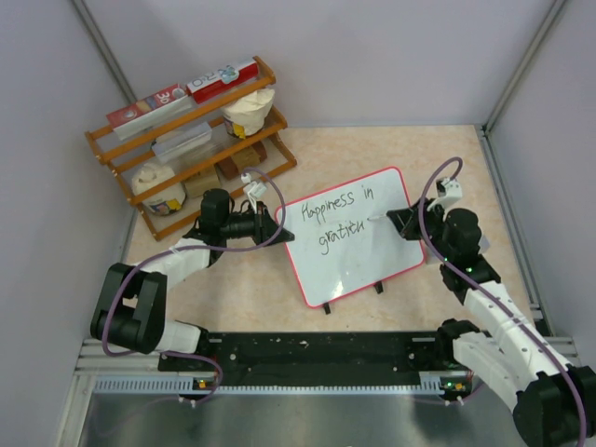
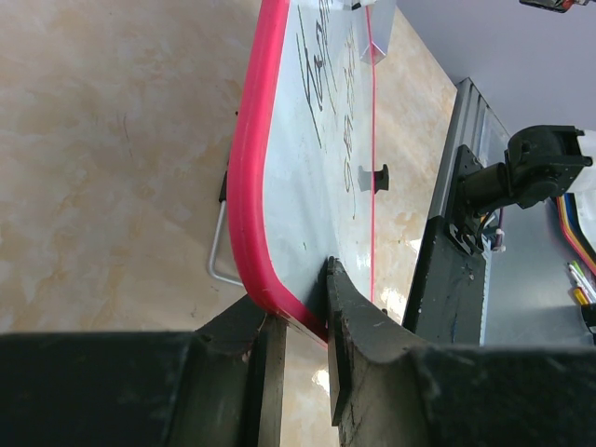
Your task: Write a sentence on the whiteboard
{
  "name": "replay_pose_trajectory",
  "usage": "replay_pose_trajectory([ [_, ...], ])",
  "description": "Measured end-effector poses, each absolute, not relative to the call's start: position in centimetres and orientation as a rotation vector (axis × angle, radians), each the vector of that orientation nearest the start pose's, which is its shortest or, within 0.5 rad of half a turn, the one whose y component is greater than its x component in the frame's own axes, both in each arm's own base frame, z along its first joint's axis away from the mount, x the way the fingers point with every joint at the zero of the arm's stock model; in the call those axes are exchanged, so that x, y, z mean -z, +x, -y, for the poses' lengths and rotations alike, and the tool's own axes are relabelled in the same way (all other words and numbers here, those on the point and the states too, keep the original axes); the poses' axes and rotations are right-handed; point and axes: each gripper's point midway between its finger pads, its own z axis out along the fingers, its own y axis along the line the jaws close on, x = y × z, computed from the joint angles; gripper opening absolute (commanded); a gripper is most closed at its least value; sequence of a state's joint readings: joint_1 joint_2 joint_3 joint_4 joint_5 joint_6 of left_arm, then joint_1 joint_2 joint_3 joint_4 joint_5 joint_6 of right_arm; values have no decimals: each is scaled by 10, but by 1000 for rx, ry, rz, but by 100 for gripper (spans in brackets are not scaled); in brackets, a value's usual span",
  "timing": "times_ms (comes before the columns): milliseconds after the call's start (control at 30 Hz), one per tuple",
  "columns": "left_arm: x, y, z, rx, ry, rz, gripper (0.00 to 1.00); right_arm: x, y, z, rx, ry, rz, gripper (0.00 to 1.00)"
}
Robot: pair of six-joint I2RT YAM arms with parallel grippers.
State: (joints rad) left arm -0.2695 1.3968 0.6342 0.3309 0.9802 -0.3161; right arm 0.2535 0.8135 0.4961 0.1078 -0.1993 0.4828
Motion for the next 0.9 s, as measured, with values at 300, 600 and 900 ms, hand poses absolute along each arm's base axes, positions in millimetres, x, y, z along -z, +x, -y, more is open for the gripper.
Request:
replay_pose_trajectory([
  [300,-144,270,233,1344,615,-1948,0,-196,291,-135,-720,43,-1853,0],
  [600,-144,270,233,1344,615,-1948,0,-187,281,-133,-715,38,-1876,0],
  [900,-144,270,233,1344,615,-1948,0,-186,282,-129,-691,63,-1877,0],
])
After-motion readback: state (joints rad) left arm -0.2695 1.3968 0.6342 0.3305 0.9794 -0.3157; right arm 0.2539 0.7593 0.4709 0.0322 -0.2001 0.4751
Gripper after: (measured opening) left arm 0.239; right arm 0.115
